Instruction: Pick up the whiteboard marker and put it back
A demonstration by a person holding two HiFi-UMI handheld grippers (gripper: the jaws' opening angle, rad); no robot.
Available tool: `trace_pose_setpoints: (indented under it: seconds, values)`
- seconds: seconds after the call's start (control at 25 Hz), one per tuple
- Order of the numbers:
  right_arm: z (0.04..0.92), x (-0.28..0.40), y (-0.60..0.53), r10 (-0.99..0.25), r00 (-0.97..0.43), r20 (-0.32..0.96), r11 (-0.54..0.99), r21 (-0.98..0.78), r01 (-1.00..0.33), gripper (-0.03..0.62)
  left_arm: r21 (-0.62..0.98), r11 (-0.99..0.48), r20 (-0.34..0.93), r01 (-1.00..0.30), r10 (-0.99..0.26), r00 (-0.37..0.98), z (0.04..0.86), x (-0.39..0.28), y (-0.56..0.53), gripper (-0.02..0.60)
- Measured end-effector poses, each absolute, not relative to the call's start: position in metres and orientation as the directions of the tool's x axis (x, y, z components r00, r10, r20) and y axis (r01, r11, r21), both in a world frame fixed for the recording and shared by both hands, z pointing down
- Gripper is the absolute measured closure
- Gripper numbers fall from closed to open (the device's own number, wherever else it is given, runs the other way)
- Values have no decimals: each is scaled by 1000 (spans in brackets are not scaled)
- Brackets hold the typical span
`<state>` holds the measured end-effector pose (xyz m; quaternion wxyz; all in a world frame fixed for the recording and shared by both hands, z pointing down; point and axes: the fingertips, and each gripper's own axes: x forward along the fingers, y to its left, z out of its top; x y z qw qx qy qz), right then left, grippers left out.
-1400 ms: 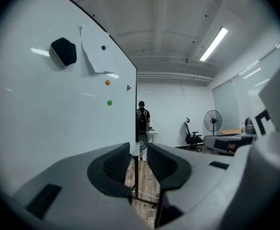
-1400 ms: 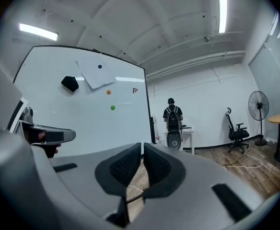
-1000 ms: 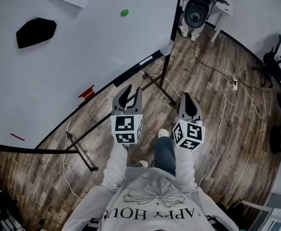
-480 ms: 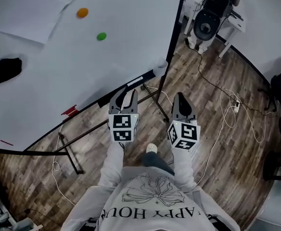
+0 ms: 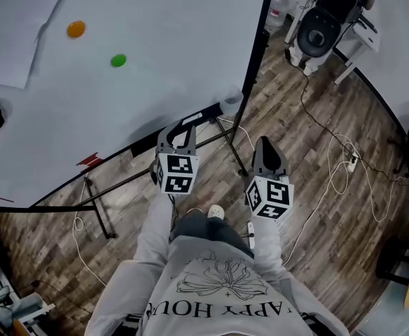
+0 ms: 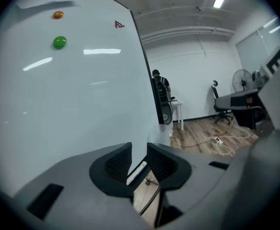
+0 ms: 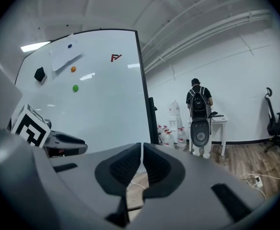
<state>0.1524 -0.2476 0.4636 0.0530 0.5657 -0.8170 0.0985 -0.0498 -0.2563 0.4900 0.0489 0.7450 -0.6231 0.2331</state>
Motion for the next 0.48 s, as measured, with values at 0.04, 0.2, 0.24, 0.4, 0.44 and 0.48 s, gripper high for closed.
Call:
trace_pose_setpoints:
  seconds: [0.04,0.2,0.24,0.4,0.44,0.48]
  values:
    - [468,152,-251,-910,-358,208,343,-105,-933,589,-247,-236,434,-940,-894,110,498,-49,-262,491]
    - [484,148,-266,-899,-367,241,350,-111,-930,589,-325,-313,529,-893,-842,103,532,-48,-283,472]
    - [486,148,-269,-897,-367,247,350,-110,-930,590,-340,-329,549,-881,-830,98,539,-48,-288,471]
    - [495,150,-281,-895,-355,272,337,-111,-935,590,-427,-400,628,-811,-776,52,565,-46,-306,466]
    - [498,151,-284,-894,-350,279,332,-113,-937,589,-448,-422,648,-788,-761,39,573,-45,-310,466]
    - [501,151,-288,-893,-347,287,327,-115,-938,589,-462,-443,667,-768,-745,29,581,-45,-314,466]
